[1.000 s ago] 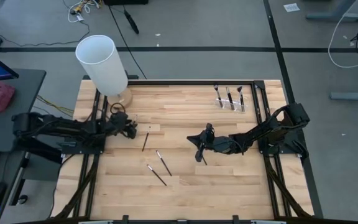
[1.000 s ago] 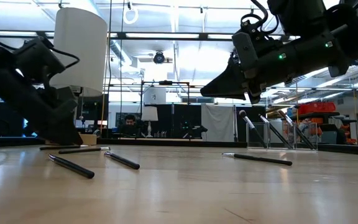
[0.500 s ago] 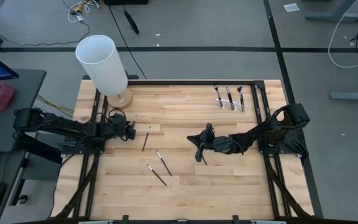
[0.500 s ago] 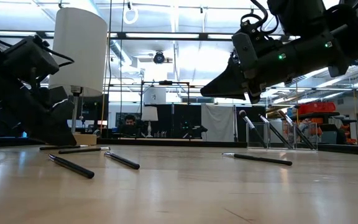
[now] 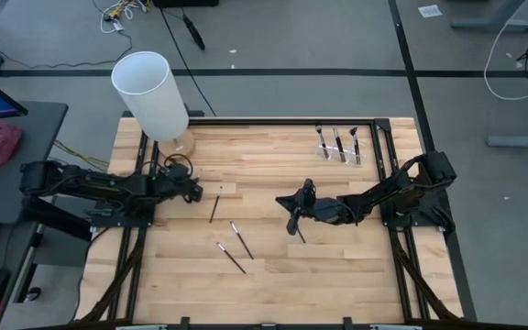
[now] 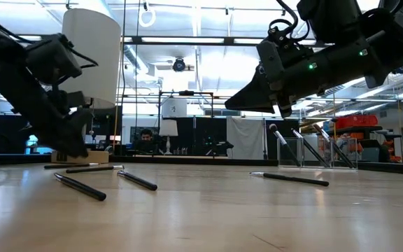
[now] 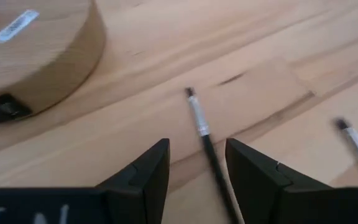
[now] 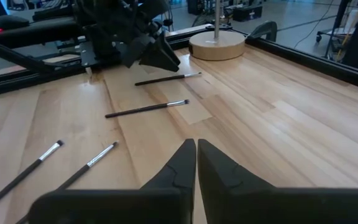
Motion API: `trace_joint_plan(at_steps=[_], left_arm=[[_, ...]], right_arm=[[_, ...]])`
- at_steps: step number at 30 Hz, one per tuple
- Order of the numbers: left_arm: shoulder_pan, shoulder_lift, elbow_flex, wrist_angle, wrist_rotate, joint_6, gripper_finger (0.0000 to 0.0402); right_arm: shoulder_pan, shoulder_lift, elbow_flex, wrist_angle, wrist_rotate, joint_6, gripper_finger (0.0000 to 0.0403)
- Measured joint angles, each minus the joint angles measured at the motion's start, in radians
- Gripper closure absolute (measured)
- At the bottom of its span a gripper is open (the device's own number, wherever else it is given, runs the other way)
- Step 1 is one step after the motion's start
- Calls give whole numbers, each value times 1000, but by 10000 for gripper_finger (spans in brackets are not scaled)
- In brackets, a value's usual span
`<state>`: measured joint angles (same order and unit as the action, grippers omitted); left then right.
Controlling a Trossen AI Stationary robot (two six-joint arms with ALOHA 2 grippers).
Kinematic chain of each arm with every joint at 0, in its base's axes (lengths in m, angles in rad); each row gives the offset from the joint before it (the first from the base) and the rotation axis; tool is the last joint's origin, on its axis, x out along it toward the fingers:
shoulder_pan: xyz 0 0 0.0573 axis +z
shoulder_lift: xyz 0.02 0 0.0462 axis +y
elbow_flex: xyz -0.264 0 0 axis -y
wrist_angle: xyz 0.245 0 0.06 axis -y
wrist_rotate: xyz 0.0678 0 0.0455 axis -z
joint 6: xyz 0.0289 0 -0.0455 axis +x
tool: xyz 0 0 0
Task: Put items in baskets/containers
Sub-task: Put the eyeshadow brush into the transparent organizer
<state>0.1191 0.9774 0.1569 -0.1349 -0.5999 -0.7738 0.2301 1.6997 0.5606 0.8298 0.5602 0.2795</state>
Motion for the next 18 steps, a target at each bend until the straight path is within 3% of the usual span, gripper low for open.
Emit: trace_joint_plan(at_steps=[10,18], left_arm=[[7,52,-10,49,5,-4,239],[8,215,162,-74,16,60,238]], right_arm=[[-4,0,0,0,-1,-8,382],[-4,0,0,0,-1,-7,382]])
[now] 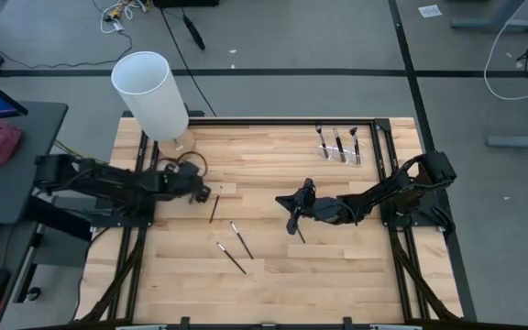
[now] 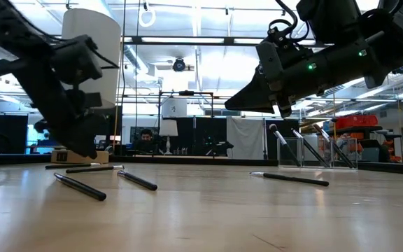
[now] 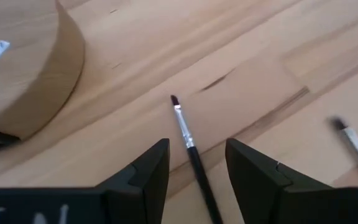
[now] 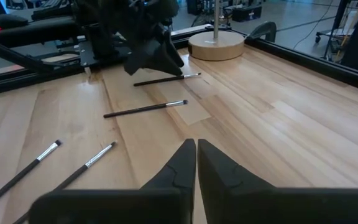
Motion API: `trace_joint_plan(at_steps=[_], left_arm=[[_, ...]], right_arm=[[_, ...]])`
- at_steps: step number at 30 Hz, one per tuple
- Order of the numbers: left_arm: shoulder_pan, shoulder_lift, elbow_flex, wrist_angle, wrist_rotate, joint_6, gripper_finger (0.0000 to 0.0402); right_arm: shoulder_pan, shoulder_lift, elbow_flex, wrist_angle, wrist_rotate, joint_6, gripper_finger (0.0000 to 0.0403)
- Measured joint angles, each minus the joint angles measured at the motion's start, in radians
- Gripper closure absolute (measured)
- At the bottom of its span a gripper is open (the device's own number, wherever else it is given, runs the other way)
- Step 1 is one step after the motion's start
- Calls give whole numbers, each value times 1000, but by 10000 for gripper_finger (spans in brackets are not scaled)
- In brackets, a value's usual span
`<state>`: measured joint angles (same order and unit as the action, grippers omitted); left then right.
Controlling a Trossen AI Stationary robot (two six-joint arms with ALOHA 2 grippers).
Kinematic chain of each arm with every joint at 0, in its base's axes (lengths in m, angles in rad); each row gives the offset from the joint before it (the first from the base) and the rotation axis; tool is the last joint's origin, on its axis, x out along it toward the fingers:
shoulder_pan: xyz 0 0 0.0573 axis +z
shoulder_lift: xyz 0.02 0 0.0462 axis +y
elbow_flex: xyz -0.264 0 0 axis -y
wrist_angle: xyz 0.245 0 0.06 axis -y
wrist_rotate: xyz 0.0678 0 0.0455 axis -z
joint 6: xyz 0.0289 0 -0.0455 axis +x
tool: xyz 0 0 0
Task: Put items in baskets/containers
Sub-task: Put the eyeshadow brush into the transparent organizer
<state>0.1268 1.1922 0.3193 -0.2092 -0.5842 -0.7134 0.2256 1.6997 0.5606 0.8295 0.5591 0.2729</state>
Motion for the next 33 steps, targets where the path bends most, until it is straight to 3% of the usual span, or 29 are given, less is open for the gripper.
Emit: trace_joint_plan(at_steps=[6,14,18,26,33], left_arm=[[0,122,27,-17,-21,-39,223],[0,153,-45,123,-53,-124,187],[-1,151,-82,178,-35,-143,230],[-39,150,-160,305,-44,-151,380],[-46,129,-158,307,-23,-90,390]], right_arm=[[0,0,0,0,0,3,382],[0,0,0,-2,-2,3,382],[1,0,0,-3,-1,3,382],[15,0,0,-2,-1,-22,382],[60,-49,1,-24,-1,-47,382]])
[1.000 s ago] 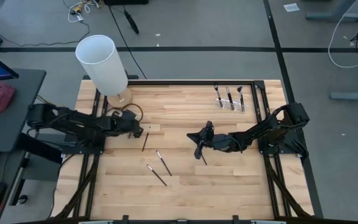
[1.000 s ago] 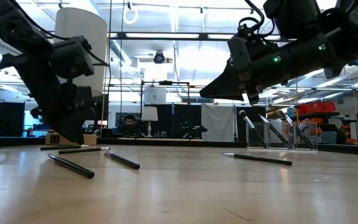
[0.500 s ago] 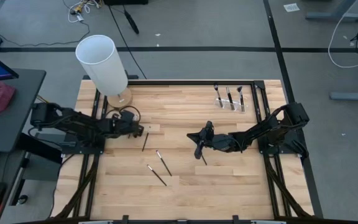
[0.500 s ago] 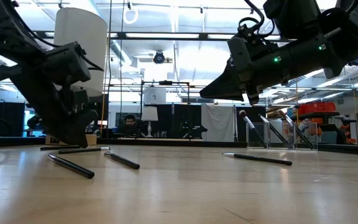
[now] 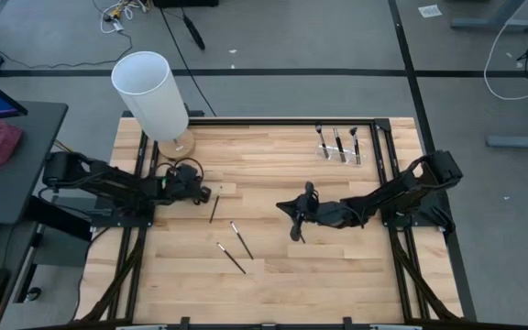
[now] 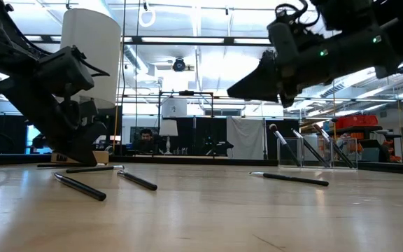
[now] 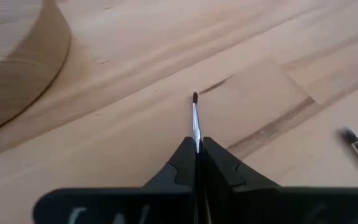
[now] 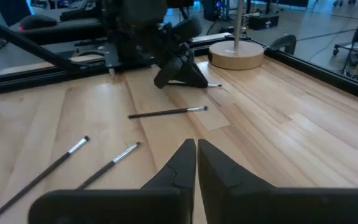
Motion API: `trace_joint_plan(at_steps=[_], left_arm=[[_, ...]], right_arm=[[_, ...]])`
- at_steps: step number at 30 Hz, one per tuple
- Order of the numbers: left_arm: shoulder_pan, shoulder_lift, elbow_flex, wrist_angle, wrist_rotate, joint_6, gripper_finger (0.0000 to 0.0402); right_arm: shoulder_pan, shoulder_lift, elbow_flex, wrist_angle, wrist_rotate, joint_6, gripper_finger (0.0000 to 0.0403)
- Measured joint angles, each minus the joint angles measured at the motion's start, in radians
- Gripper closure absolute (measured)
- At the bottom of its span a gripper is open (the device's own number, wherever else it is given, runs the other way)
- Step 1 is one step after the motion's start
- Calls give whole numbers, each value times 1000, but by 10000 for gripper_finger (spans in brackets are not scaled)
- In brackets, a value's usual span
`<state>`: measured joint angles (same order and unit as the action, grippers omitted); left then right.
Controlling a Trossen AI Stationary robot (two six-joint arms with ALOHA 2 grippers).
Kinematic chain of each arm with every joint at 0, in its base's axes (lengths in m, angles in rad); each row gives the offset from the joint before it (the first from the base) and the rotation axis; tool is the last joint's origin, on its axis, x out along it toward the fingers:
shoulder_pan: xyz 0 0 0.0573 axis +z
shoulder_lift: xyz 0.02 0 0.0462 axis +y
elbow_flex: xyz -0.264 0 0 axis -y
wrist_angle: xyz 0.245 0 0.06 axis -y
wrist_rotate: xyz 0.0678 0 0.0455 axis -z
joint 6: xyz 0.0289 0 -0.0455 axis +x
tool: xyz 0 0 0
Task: Put items in baskets/containers
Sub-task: Put the eyeshadow brush into the transparent organizer
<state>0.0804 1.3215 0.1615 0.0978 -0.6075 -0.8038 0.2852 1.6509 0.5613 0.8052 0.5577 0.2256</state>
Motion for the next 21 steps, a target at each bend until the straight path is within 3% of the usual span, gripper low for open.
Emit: trace_joint_plan(at_steps=[11,21], left_arm=[[3,-182,44,-26,221,140,400],[-12,-207,47,63,206,208,401]], right_arm=[[27,-24,0,-22,-10,1,382],[23,-18,0,-21,-25,2,382]])
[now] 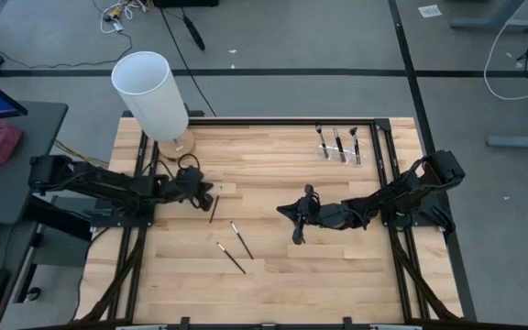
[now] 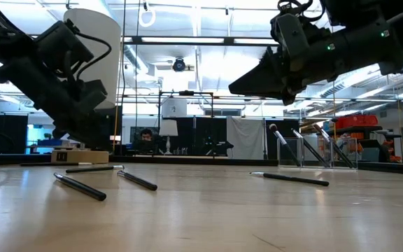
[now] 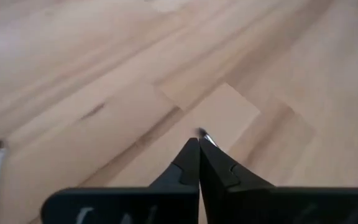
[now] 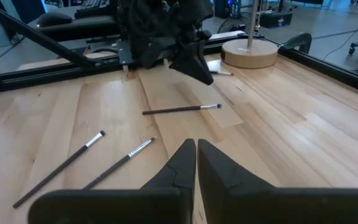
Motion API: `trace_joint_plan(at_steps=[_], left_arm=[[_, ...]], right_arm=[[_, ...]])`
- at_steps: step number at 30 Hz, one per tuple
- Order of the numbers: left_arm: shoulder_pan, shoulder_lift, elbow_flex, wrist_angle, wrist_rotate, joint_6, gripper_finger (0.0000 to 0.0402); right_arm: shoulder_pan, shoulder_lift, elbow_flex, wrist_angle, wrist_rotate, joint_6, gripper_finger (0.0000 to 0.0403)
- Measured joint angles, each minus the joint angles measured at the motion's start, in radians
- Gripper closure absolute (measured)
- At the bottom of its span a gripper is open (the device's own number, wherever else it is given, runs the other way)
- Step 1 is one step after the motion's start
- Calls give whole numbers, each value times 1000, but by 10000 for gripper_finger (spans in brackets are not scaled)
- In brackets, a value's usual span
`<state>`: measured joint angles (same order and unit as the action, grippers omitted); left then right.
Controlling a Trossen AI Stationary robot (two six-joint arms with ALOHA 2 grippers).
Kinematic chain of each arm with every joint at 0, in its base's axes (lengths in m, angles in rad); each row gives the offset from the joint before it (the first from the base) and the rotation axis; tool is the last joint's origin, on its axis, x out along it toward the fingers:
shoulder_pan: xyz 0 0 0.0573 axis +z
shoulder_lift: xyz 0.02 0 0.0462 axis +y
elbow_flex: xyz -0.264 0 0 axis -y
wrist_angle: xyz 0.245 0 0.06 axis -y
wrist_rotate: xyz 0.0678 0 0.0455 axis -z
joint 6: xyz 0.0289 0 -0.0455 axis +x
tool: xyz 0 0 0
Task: Put items in baskets/containers
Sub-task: Put the eyeshadow brush into the transparent organizer
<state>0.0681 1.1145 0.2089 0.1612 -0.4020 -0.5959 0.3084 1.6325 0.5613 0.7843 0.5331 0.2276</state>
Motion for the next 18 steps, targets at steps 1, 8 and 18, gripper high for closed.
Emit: trace_joint_plan(at_steps=[1,8,18], left_arm=[[0,-1,0,-1,-16,-5,399],[112,-29,1,-146,-45,-92,321],[297,-29,154,-644,21,-116,206]], right_arm=[[0,0,0,0,0,0,382],[0,0,0,0,0,0,382],[-40,0,0,-1,0,-1,382]])
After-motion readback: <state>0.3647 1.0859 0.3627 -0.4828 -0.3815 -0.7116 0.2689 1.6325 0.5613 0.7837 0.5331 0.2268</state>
